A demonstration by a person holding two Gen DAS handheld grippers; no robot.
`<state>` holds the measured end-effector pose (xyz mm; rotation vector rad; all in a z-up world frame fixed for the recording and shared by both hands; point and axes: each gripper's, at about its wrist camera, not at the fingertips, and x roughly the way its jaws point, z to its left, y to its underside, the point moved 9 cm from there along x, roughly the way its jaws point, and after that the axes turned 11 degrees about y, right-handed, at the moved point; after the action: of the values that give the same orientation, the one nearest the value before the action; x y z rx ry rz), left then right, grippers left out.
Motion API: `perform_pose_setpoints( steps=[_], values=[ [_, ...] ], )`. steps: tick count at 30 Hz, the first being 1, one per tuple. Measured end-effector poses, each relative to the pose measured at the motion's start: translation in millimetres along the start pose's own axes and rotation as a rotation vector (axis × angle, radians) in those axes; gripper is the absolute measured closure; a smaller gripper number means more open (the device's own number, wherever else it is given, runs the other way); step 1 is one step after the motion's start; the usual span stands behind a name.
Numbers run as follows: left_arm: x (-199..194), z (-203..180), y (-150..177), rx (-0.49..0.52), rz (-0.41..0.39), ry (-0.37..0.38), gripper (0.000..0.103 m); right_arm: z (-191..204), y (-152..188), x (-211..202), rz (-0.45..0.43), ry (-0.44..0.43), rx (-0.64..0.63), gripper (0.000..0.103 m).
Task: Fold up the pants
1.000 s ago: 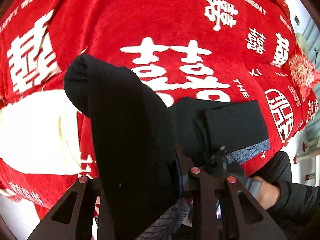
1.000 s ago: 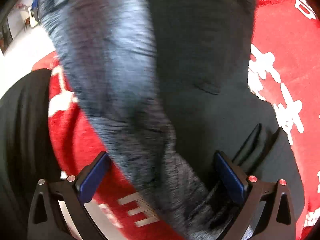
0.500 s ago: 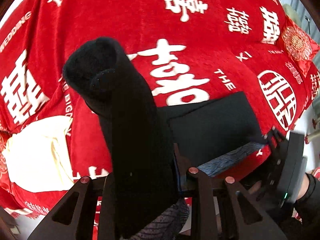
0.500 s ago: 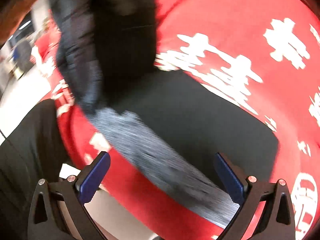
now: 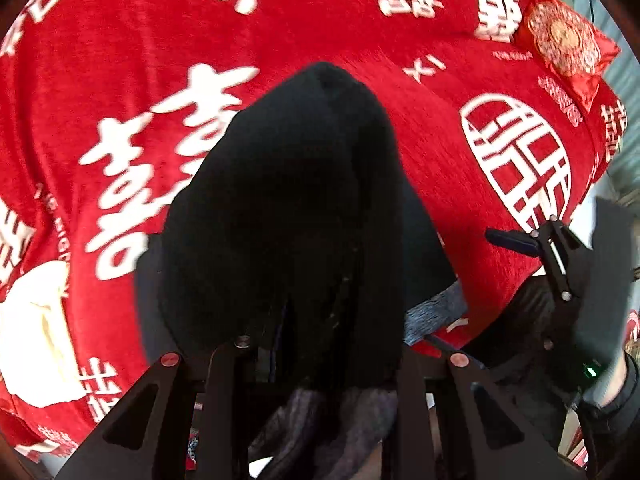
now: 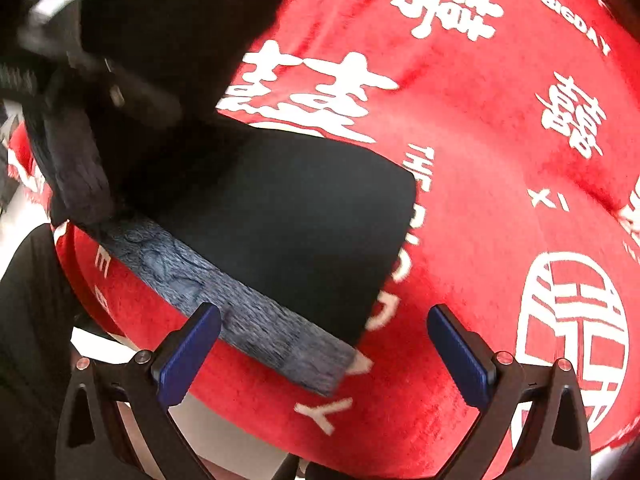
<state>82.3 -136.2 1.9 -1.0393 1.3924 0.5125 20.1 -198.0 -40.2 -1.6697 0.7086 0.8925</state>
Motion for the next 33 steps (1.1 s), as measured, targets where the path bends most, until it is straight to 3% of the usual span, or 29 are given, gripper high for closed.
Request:
perform_pose_setpoints(
  steps=[5, 10, 13, 15, 18, 20, 22, 24, 27, 30, 33],
  values=[
    [50.8, -13.4, 4.7, -0.028, 0.065, 0.02, 0.076, -9.6, 15.3, 8.8, 0.041, 0.0, 0.017, 0.0],
    [56.5, -14.4, 1.1, -0.066, 0.03, 0.06, 0.066, -24.1, 25.0, 9.8, 0.066, 0.003, 0.046, 0.0],
    [58.5, -17.0, -2.3, -0.109, 0.03, 0.141, 0.044, -38.8, 26.3, 6.0, 0.086, 0.007, 0.091, 0.0],
    [53.5, -21.6, -3.6, -0.14, 0.014, 0.223, 0.028, -47.3, 23.0, 2.9, 0.089, -0.012, 0.135, 0.0],
    [44.6, -26.0, -2.8, -0.135, 0.002, 0.262, 0.028, -53.9, 13.5, -5.8, 0.074, -0.06, 0.188, 0.0],
    [27.1, -30.0, -1.5, -0.149, -0.024, 0.351, 0.028, -55.1, 7.1, -10.3, 0.065, -0.105, 0.227, 0.0],
    [2.3, -33.6, -1.9, -0.145, -0.068, 0.429, 0.028, -54.8, 0.9, -13.7, 0.059, -0.146, 0.26, 0.0],
    [-27.2, -32.6, -1.6, -0.114, -0.135, 0.458, 0.026, -56.9, -4.4, -15.6, 0.052, -0.162, 0.294, 0.0],
    [-48.6, -12.5, 3.8, -0.096, -0.196, 0.394, 0.022, -62.1, -13.9, -19.2, 0.034, -0.168, 0.354, 0.0],
    [-26.8, 26.6, 17.5, -0.128, -0.152, 0.224, 0.022, -62.2, -36.3, -30.1, -0.076, -0.127, 0.34, 0.0],
    [3.8, 61.6, 33.6, -0.216, -0.102, 0.142, 0.022, -31.8, -64.4, -32.4, -0.129, -0.199, 0.251, 0.0]
  ],
)
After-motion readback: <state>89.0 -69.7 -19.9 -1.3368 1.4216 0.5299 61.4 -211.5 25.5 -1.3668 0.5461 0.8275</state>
